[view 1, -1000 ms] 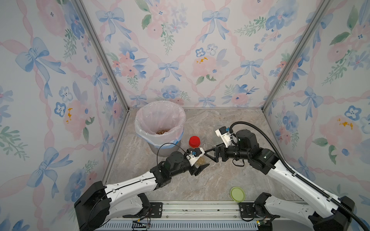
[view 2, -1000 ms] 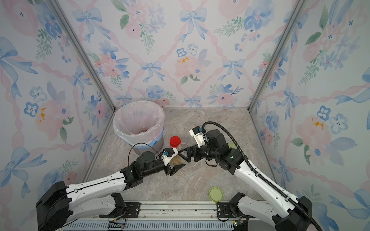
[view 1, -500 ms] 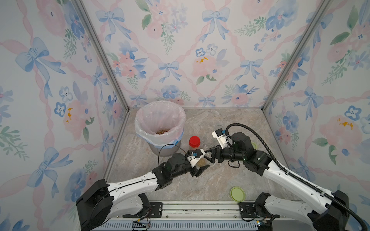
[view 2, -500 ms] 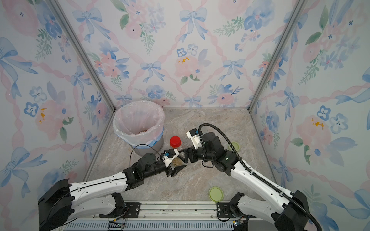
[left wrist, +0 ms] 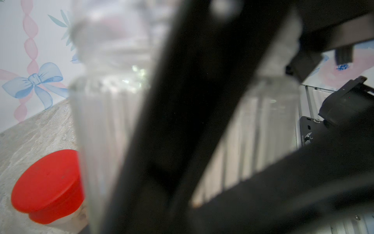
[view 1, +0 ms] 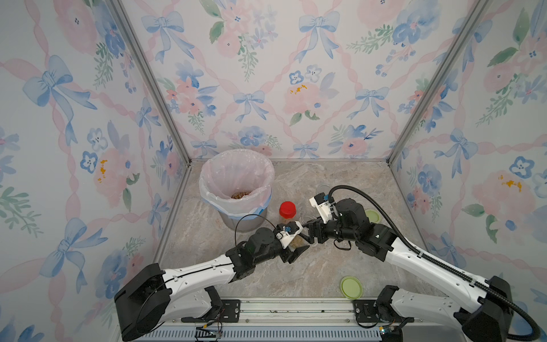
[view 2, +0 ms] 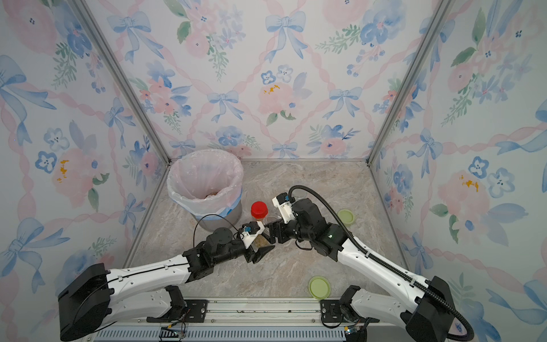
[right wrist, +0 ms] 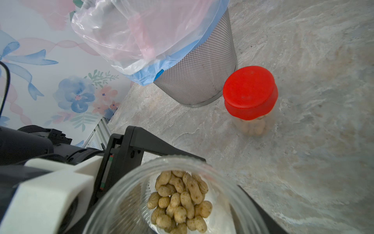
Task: Empty moldy peanuts from jars
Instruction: Pour the moldy peanuts from the jar into the trash bin.
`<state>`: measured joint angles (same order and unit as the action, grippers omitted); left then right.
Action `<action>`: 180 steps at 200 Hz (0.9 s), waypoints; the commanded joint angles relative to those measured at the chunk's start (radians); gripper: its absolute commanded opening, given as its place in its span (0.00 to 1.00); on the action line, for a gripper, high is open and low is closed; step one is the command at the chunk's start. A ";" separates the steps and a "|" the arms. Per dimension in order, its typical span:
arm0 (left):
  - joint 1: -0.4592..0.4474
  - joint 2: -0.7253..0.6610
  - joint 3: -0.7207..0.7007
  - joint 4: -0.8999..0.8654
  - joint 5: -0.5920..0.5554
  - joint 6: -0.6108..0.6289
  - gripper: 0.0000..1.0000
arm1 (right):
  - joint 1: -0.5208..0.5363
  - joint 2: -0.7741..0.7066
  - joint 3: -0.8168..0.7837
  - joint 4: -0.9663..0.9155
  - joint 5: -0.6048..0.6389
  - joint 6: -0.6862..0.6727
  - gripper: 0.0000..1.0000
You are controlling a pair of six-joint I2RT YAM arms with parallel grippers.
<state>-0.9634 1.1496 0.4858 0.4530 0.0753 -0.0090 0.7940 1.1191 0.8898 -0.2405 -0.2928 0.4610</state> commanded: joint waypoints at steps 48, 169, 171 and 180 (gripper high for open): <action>-0.017 -0.012 0.013 0.114 0.003 0.016 0.00 | 0.048 0.037 0.047 -0.090 0.118 -0.047 0.44; -0.017 -0.152 0.058 -0.050 -0.059 0.128 0.00 | 0.053 0.070 0.105 -0.105 0.096 -0.065 0.51; -0.017 -0.152 0.060 -0.053 -0.061 0.130 0.00 | 0.052 0.070 0.108 -0.105 0.092 -0.065 0.53; -0.015 -0.158 0.066 -0.064 -0.071 0.135 0.00 | 0.052 0.074 0.120 -0.111 0.084 -0.064 0.61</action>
<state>-0.9634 1.0309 0.4774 0.3664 0.0238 0.0521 0.8402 1.1584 0.9798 -0.2852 -0.2672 0.4255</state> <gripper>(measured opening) 0.802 0.830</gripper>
